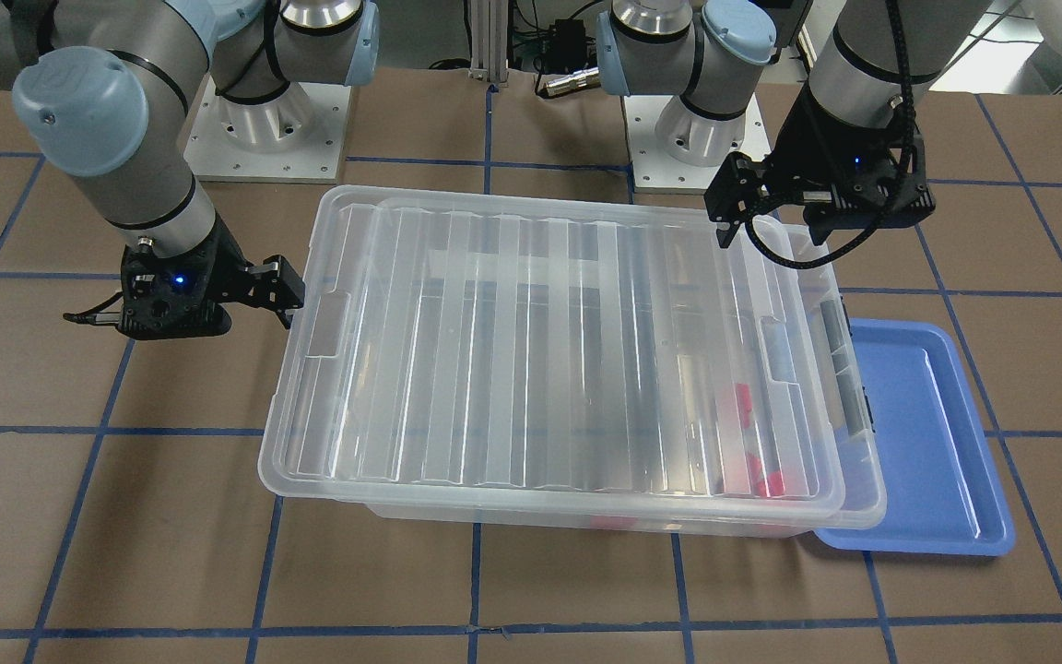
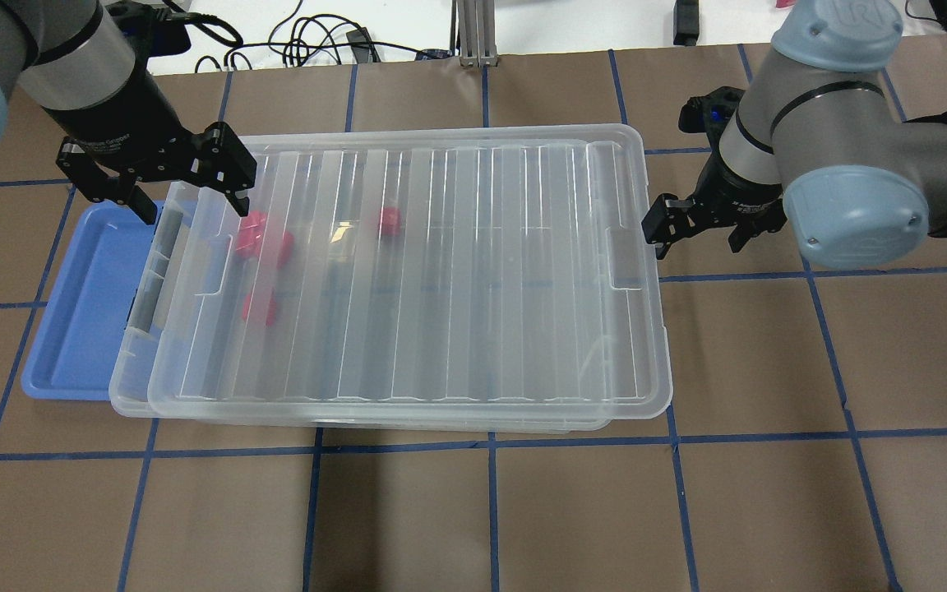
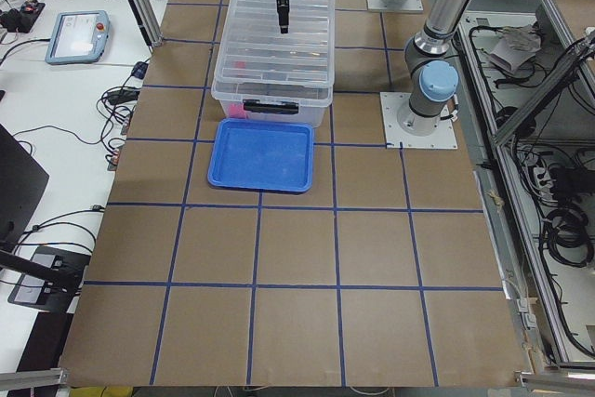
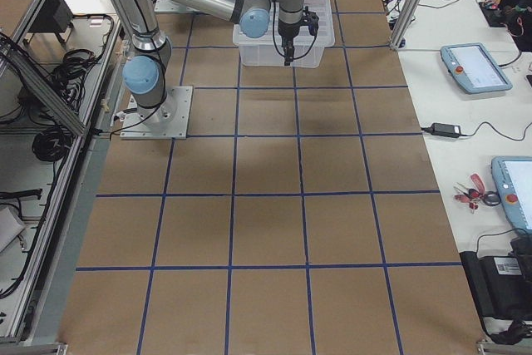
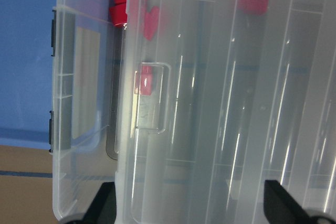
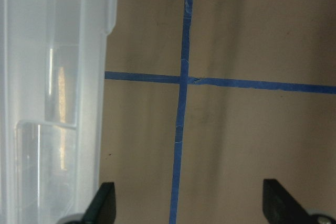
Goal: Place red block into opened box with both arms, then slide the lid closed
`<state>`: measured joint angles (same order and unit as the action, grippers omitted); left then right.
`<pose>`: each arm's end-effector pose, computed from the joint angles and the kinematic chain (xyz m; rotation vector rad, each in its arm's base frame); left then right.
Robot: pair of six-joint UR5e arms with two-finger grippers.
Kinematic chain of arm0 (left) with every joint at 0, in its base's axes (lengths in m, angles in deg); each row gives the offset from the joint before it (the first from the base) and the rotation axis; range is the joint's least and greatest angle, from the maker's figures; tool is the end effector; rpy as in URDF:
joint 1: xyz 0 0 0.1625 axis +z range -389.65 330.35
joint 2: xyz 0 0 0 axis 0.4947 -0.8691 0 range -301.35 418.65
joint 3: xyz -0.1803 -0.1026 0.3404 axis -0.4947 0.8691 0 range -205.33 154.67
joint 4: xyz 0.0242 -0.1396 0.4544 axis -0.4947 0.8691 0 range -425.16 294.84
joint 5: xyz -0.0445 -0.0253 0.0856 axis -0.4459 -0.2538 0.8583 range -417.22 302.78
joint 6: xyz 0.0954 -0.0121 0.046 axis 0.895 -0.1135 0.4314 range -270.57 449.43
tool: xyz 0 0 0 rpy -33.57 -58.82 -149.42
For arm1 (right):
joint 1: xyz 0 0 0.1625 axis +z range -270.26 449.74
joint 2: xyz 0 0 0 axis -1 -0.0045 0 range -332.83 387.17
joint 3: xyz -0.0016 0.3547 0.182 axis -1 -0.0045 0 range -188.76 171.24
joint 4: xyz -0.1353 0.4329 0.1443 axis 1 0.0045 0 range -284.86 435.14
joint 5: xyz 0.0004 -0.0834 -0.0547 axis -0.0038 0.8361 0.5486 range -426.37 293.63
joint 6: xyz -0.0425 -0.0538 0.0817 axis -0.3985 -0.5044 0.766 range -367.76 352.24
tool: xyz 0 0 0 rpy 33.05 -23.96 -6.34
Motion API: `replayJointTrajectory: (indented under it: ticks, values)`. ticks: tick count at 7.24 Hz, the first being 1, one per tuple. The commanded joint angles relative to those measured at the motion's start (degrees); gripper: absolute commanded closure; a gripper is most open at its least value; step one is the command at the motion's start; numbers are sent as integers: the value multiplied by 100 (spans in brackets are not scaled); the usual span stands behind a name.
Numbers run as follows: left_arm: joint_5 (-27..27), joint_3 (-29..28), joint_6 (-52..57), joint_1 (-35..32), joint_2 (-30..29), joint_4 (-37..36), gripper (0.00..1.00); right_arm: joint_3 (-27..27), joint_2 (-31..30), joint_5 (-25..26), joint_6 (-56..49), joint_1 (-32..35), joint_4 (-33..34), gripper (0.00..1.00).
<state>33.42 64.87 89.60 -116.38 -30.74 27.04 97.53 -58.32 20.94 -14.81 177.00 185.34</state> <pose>-0.1005 -0.5556 0.4549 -0.0844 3.1297 0.0490 0.1115 -0.5631 0.2901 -0.1159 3.0918 0.0099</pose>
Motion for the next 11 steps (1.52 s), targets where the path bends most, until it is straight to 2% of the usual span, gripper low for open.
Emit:
replayJointTrajectory:
  ticks: [1, 6, 7, 10, 11]
  values:
    - [24, 42, 0, 7, 26, 0, 0, -3, 5, -4, 11, 28, -8, 0]
    - [24, 59, 9, -2, 26, -35, 0, -55, 23, 31, -33, 134, 106, 0]
    - [33, 68, 0, 7, 17, -35, 0, -317, -30, 92, 2, 134, 72, 0]
    - [33, 42, 9, 7, 35, -44, 0, -1563, -503, 101, 11, 142, -1776, 0]
    - [15, -2, 9, 50, 26, -44, 0, -1750, -574, 84, 124, 177, -2018, 0]
